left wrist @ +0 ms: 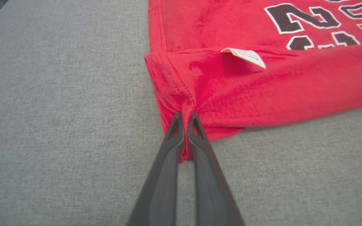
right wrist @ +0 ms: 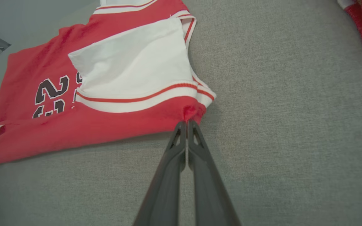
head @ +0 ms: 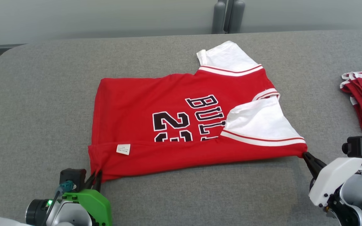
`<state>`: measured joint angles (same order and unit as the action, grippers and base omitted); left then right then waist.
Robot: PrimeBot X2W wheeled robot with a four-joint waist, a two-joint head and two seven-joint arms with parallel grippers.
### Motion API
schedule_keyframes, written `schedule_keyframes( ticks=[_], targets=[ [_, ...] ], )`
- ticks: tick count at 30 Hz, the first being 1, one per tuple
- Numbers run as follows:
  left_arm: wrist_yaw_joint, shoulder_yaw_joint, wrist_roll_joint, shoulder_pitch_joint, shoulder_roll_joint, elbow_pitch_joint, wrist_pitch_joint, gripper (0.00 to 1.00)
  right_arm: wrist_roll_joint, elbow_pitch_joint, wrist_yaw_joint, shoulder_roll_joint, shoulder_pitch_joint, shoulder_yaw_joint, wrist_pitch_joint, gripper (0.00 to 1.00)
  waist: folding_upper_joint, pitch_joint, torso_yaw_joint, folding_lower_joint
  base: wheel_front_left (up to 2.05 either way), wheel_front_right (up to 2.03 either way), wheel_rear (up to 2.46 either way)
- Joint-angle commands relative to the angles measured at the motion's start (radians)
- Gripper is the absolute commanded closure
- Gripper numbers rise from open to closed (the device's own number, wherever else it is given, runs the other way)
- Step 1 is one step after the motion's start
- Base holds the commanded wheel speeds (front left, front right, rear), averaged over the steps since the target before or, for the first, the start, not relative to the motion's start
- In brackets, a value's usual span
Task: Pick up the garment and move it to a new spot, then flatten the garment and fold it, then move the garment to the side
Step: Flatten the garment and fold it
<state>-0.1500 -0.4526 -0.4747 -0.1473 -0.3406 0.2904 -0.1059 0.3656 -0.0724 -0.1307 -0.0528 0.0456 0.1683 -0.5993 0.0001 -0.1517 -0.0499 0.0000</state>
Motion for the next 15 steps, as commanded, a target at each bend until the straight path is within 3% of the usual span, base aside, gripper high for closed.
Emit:
schedule_keyframes(
  ticks=[1, 8, 15],
  targets=[
    [0.0, 0.004, -0.007, 0.019, -0.014, -0.012, -0.007, 1.0, 0.008, -0.027, 0.0, -0.004, -0.031, 0.004, -0.011, 1.0, -0.0001, 0.012, 0.008, 0.0, 0.0, 0.0, 0.0],
    [-0.028, -0.004, -0.014, 0.122, -0.053, -0.111, -0.048, 1.0, 0.04, -0.176, 0.0, 0.0, -0.193, 0.033, -0.078, 1.0, -0.0001, 0.027, 0.024, 0.0, 0.0, 0.0, 0.0],
    [-0.065, -0.008, -0.024, 0.203, -0.066, -0.184, -0.067, 1.0, 0.076, -0.201, 0.0, 0.001, -0.291, 0.06, -0.068, 1.0, -0.0001, 0.028, 0.031, 0.0, 0.0, 0.0, 0.0]
  ],
)
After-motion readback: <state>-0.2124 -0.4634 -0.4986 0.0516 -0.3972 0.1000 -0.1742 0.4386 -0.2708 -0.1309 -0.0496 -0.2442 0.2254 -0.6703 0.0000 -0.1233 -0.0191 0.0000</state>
